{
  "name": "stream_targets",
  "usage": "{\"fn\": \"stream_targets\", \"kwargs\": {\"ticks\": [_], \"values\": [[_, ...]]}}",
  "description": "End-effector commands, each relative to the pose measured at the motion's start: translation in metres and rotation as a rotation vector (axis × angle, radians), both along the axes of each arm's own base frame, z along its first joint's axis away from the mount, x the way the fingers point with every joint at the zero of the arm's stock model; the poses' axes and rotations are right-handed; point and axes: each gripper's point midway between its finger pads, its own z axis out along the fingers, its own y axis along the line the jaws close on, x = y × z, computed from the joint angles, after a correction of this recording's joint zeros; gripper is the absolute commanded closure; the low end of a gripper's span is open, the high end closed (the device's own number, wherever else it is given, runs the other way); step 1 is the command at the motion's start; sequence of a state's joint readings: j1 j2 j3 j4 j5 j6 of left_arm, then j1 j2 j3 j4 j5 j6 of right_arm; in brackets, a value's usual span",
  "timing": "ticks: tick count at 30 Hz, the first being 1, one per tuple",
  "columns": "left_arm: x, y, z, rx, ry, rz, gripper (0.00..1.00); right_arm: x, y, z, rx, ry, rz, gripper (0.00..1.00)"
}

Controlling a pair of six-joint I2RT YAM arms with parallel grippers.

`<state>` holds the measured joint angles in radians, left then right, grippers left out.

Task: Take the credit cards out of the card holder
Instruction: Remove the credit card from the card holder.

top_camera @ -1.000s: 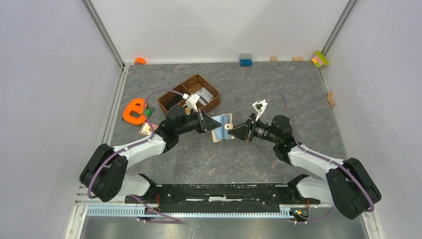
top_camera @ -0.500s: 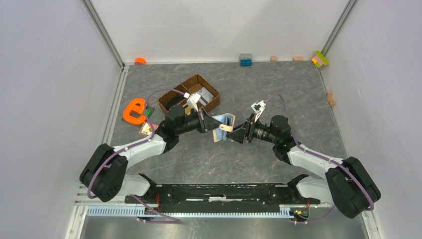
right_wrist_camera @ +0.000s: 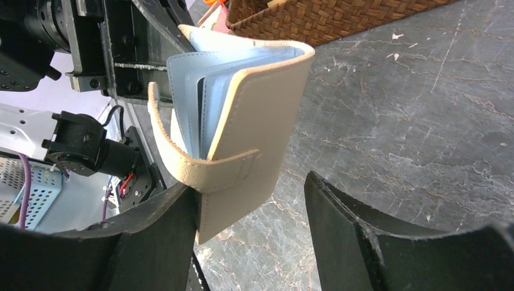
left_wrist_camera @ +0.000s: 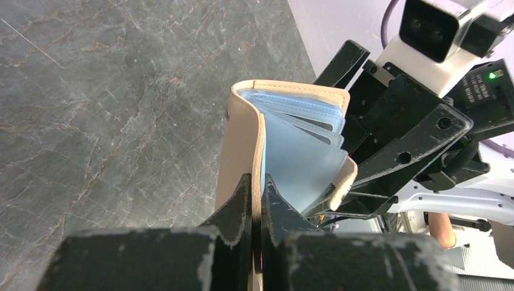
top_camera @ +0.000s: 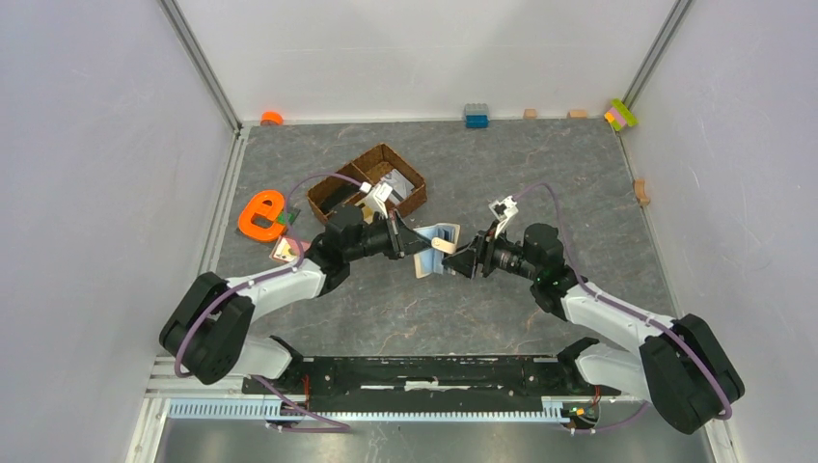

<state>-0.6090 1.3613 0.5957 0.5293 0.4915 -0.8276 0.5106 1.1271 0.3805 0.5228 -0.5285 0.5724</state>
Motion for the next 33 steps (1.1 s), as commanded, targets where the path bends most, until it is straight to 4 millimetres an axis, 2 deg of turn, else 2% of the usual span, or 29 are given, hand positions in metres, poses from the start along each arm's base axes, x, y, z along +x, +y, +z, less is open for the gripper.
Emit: {"fn": "stream_targets", "kwargs": {"ticks": [1, 4, 8, 17, 20, 24, 26, 27, 31, 33], "values": [[-0.01, -0.023, 0.027, -0.054, -0.051, -0.088, 0.98, 0.017, 0.0, 0.012, -0.017, -0.052, -0.042, 0.32], [-0.016, -0.033, 0.027, -0.027, -0.067, -0.118, 0.98, 0.018, 0.0, 0.007, -0.029, -0.035, -0.044, 0.31], [-0.017, -0.033, 0.025, -0.015, -0.072, -0.114, 0.98, 0.02, 0.001, -0.001, -0.047, -0.009, -0.045, 0.33], [-0.016, -0.034, 0.023, -0.007, -0.066, -0.116, 0.97, 0.021, 0.0, -0.002, -0.053, -0.003, -0.048, 0.63], [-0.016, -0.034, 0.023, -0.006, -0.065, -0.115, 0.91, 0.02, 0.001, -0.003, -0.052, 0.001, -0.045, 0.68], [-0.013, -0.033, 0.018, 0.01, -0.056, -0.101, 0.87, 0.019, 0.002, -0.004, -0.048, 0.009, -0.039, 0.79], [-0.012, -0.032, 0.016, 0.023, -0.05, -0.089, 0.78, 0.019, 0.003, -0.005, -0.045, 0.018, -0.037, 0.85], [-0.011, -0.031, 0.015, 0.029, -0.049, -0.087, 0.7, 0.019, 0.003, -0.005, -0.044, 0.023, -0.038, 0.87], [-0.011, -0.029, 0.012, 0.049, -0.049, -0.077, 0.42, 0.019, 0.003, -0.01, -0.044, 0.05, -0.038, 0.89], [-0.01, -0.027, 0.011, 0.064, -0.057, -0.07, 0.34, 0.019, 0.003, -0.012, -0.043, 0.061, -0.04, 0.89]]}}
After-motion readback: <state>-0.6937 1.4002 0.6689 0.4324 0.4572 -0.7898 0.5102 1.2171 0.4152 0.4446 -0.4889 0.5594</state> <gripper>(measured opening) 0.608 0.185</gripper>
